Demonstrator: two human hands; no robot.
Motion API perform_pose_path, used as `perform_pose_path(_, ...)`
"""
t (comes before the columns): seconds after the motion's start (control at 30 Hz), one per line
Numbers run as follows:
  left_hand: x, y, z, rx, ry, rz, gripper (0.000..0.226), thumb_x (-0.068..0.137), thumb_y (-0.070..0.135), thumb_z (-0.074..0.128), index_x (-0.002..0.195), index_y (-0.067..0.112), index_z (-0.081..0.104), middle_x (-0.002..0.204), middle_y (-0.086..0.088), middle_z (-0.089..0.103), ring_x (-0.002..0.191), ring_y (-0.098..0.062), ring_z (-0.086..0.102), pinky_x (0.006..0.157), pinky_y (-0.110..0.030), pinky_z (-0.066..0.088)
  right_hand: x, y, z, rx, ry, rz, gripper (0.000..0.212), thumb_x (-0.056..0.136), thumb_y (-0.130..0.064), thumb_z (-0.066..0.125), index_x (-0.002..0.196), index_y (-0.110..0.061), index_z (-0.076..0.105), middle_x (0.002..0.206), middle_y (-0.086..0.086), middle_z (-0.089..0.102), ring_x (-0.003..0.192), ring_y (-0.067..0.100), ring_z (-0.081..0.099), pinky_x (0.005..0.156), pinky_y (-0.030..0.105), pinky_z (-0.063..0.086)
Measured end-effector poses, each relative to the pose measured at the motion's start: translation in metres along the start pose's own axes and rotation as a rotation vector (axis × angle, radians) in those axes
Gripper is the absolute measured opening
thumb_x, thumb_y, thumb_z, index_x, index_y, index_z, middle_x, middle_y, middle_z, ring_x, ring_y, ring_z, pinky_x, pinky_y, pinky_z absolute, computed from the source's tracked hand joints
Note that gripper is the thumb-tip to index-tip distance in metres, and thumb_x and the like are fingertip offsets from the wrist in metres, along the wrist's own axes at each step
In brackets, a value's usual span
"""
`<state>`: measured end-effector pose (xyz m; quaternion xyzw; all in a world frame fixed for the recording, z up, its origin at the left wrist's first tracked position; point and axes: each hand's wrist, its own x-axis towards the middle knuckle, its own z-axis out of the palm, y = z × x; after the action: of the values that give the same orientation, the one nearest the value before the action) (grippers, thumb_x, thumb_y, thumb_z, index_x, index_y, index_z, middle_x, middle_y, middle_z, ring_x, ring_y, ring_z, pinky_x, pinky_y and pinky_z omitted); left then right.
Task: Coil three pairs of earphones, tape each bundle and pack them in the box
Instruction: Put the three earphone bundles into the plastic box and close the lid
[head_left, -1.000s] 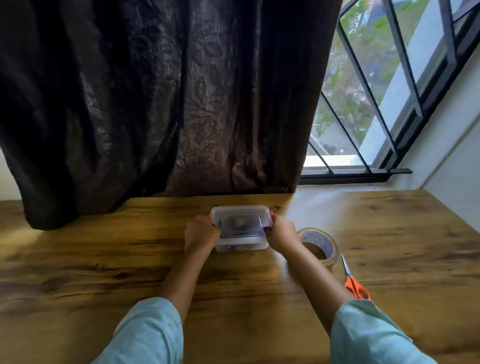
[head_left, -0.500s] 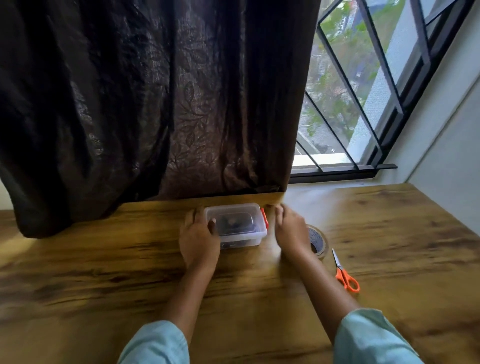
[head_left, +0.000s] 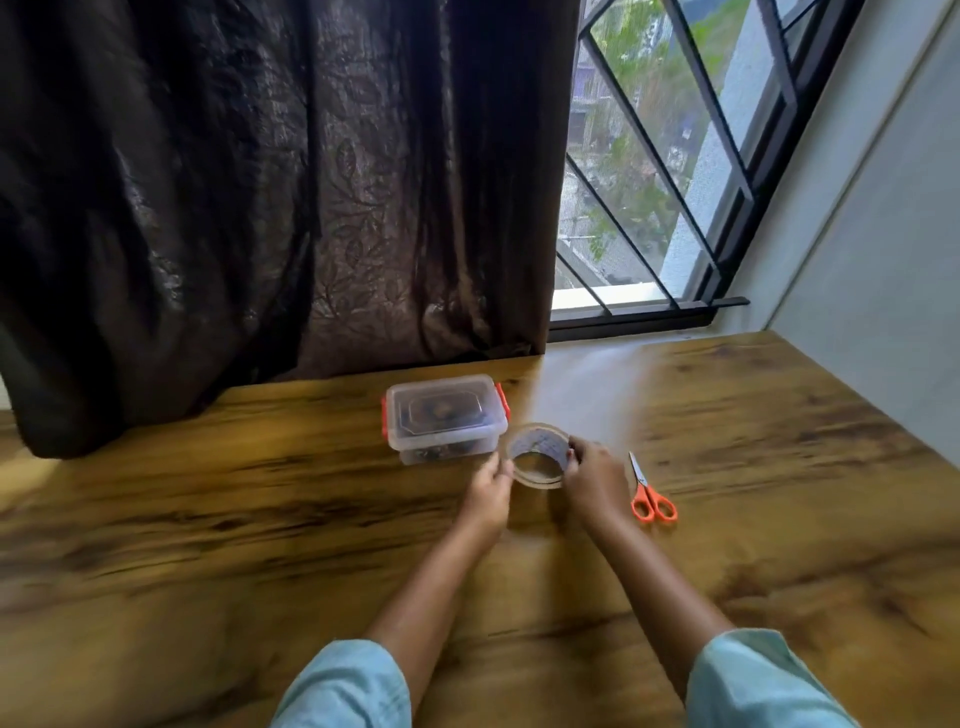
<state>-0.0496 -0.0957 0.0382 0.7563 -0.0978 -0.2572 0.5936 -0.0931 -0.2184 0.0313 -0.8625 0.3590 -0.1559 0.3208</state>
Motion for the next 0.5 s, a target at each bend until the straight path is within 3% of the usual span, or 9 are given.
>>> perform_pose_path(0.07, -0.008, -0.007, -0.014, -0.065, 0.139, -0.001, 0.042, 0.102, 0.018, 0.037, 0.140, 0.002, 0.039, 0.142, -0.013, 0.045, 0.125, -0.017, 0.043, 0.094, -0.020, 0.034, -0.025, -0.011, 0.008, 0.025, -0.016, -0.065, 0.027, 0.092, -0.008, 0.051, 0.114, -0.008, 0.066, 0.114, 0.015, 0.065, 0.107, 0.031, 0.058, 0.084, 0.033, 0.042)
perform_pose_path(0.2, -0.026, -0.035, -0.049, -0.059, 0.384, -0.051, 0.038, 0.100, 0.020, 0.043, 0.135, 0.005, 0.048, 0.137, -0.012, 0.051, 0.125, -0.023, 0.048, 0.106, -0.033, 0.038, -0.065, -0.029, 0.028, 0.084, -0.075, -0.155, 0.024, 0.092, -0.008, 0.055, 0.113, -0.010, 0.067, 0.110, 0.010, 0.065, 0.095, 0.025, 0.062, 0.084, 0.034, 0.049)
perform_pose_path(0.33, -0.038, -0.046, -0.065, -0.017, 0.482, -0.070, 0.036, 0.097, 0.021, 0.048, 0.132, 0.010, 0.053, 0.127, -0.004, 0.058, 0.114, -0.020, 0.053, 0.095, -0.031, 0.042, -0.076, -0.041, 0.039, 0.181, -0.131, -0.157, 0.027, 0.091, -0.011, 0.061, 0.117, -0.012, 0.066, 0.112, 0.004, 0.066, 0.097, 0.019, 0.064, 0.087, 0.031, 0.053)
perform_pose_path(0.43, -0.041, -0.046, -0.065, 0.057, 0.537, -0.046, 0.040, 0.096, 0.022, 0.050, 0.136, 0.012, 0.049, 0.137, -0.007, 0.053, 0.124, -0.023, 0.049, 0.104, -0.041, 0.040, -0.067, -0.035, 0.036, 0.240, -0.186, -0.139, 0.019, 0.092, -0.014, 0.061, 0.109, -0.016, 0.068, 0.105, 0.000, 0.069, 0.092, 0.012, 0.063, 0.076, 0.020, 0.051)
perform_pose_path(0.5, -0.043, -0.040, -0.061, 0.142, 0.572, 0.040, 0.042, 0.095, 0.019, 0.052, 0.137, 0.011, 0.047, 0.141, -0.009, 0.047, 0.131, -0.025, 0.041, 0.109, -0.044, 0.035, -0.054, -0.017, 0.027, 0.089, -0.110, -0.167, 0.018, 0.092, -0.013, 0.058, 0.104, -0.021, 0.068, 0.108, -0.001, 0.068, 0.098, 0.016, 0.062, 0.079, 0.028, 0.050)
